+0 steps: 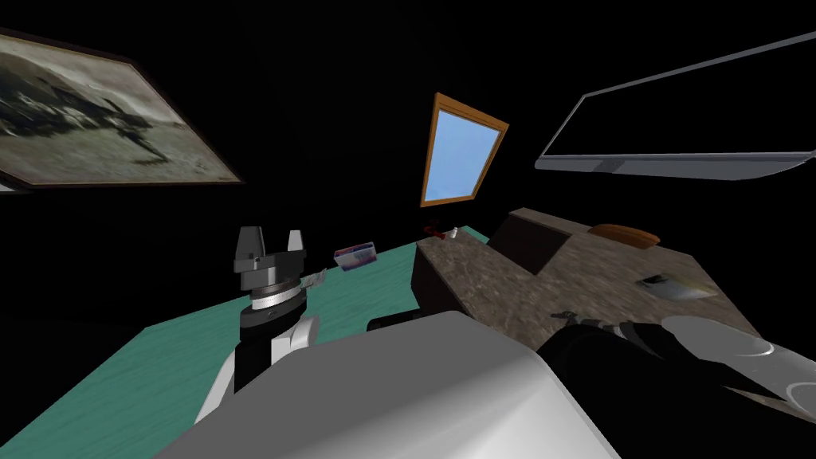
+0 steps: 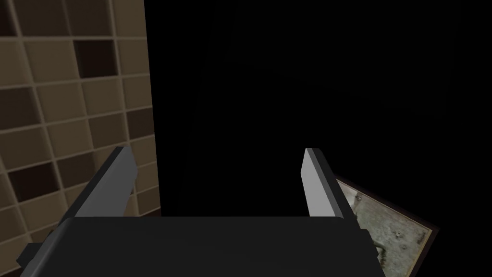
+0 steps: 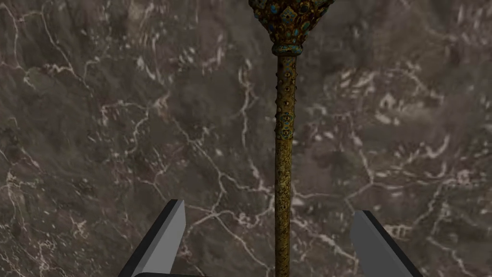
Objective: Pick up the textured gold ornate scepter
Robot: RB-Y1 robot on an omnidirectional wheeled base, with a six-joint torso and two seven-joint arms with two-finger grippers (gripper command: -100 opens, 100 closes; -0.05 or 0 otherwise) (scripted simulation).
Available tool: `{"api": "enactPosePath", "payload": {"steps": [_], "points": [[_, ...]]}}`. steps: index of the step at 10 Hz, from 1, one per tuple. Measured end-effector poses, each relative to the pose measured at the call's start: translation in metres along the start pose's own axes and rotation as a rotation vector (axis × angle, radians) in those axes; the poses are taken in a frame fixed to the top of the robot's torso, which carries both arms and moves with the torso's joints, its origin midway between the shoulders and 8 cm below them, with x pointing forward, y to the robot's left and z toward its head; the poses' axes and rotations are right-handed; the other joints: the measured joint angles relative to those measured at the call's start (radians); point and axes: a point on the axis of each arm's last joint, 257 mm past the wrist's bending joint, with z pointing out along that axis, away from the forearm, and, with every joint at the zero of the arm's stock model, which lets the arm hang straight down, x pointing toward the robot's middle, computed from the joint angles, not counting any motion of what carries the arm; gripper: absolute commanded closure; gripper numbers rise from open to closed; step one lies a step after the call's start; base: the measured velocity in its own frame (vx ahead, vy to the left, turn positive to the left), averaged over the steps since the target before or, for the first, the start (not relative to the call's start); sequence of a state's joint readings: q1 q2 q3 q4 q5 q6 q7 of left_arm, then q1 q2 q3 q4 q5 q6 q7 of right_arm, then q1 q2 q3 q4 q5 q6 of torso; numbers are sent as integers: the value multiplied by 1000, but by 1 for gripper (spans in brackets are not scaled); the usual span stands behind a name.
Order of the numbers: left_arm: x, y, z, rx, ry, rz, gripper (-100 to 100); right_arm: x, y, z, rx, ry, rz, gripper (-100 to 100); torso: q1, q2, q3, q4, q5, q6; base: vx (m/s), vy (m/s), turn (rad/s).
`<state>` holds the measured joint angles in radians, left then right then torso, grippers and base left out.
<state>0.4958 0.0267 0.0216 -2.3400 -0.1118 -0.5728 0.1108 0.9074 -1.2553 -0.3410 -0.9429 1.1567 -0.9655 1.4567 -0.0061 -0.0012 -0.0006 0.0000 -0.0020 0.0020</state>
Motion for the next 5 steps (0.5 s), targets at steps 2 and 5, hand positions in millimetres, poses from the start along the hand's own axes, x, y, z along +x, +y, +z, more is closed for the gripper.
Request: {"api": "enactPosePath", "payload": {"steps": [2, 5], "points": [[0, 0, 0, 0, 0, 0, 0, -10, 31, 3, -45, -15, 0, -100, 1, 0, 0, 0, 1, 0, 34, -82, 241], [0, 0, 0, 0, 0, 0, 0, -15, 50, -2, -74, -29, 2, -100, 6, 1, 0, 0, 2, 1, 8, -26, 43]]}}
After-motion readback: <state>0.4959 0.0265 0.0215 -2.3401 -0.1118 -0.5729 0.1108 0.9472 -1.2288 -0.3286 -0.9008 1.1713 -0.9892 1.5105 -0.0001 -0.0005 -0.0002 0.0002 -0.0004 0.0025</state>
